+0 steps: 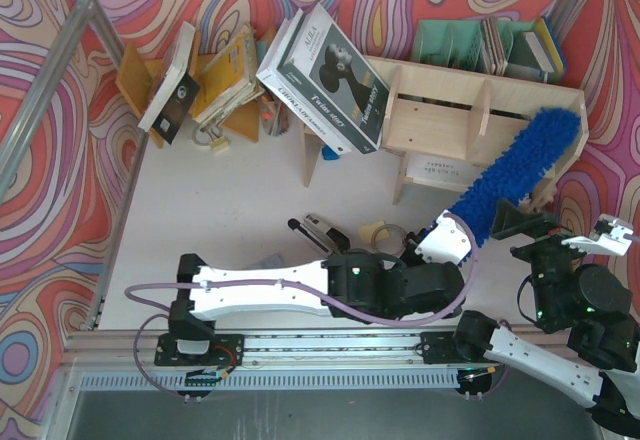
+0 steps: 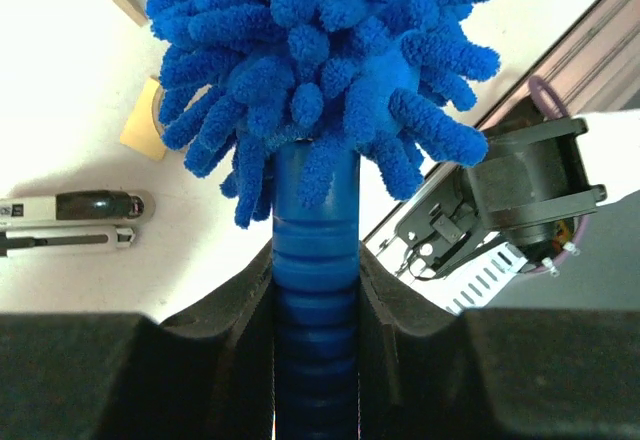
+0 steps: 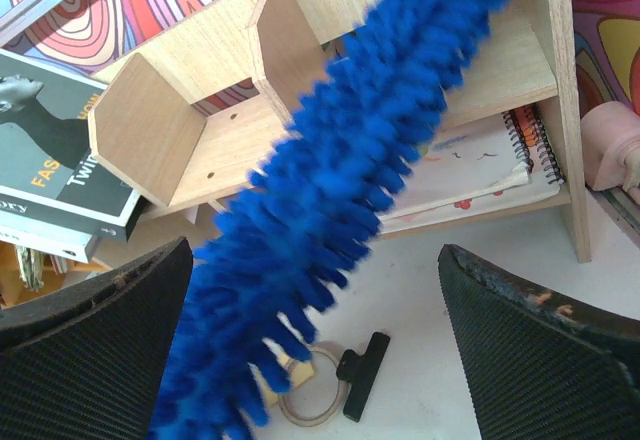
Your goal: Dust the bookshelf with a duster
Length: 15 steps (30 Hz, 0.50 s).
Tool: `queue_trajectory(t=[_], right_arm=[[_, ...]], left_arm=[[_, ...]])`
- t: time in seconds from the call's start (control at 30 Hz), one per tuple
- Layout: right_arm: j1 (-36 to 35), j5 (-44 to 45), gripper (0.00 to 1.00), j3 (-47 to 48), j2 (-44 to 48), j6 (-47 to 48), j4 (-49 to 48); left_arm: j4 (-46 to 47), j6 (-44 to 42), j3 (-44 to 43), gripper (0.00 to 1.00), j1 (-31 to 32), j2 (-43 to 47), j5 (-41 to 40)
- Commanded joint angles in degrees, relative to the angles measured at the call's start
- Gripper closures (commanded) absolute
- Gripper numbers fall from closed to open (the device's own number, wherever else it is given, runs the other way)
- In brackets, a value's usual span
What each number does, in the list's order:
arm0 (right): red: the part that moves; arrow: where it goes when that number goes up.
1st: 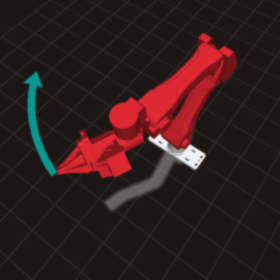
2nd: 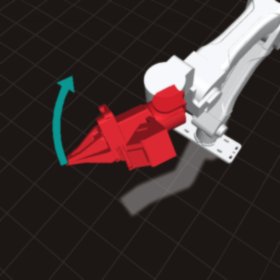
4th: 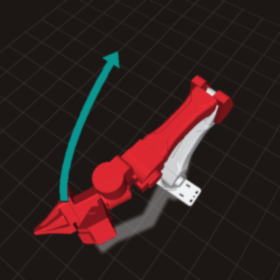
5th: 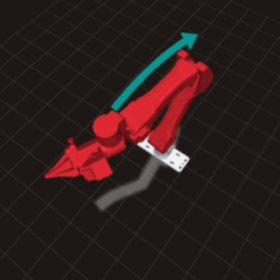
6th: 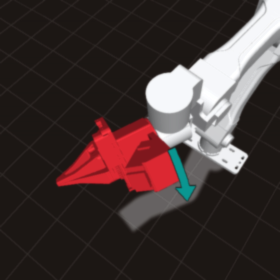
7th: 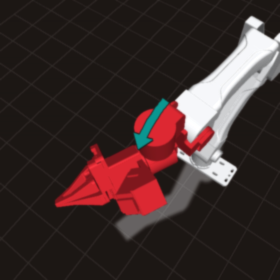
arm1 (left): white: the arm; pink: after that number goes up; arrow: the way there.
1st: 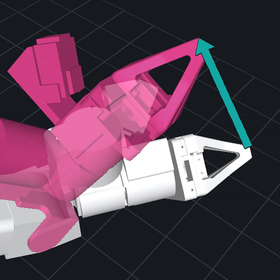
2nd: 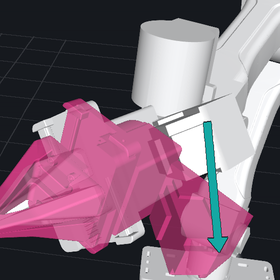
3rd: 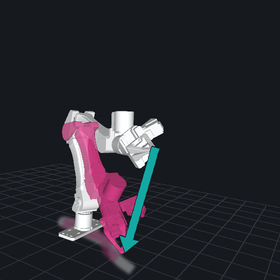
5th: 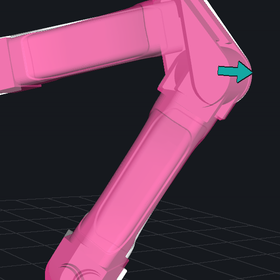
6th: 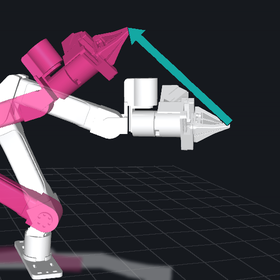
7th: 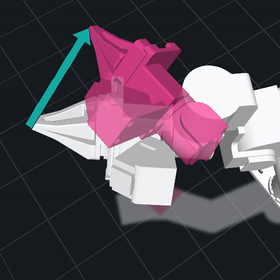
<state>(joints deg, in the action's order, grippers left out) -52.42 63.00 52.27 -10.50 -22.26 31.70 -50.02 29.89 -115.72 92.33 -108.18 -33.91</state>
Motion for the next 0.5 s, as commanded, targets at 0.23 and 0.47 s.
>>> queue_trajectory(t=[0.23,0.47], right_arm=[[0.1,1.2,0.01,-0.5,1.3,1.6,-0.2],[0.0,1.1,0.01,-0.6,1.3,1.4,-0.3]], left_arm=[[5.7,-1.8,0.6,1.00,0.7,3.9,-3.3],[4.2,2.3,3.7,1.00,-0.7,2.0,-0.6]])
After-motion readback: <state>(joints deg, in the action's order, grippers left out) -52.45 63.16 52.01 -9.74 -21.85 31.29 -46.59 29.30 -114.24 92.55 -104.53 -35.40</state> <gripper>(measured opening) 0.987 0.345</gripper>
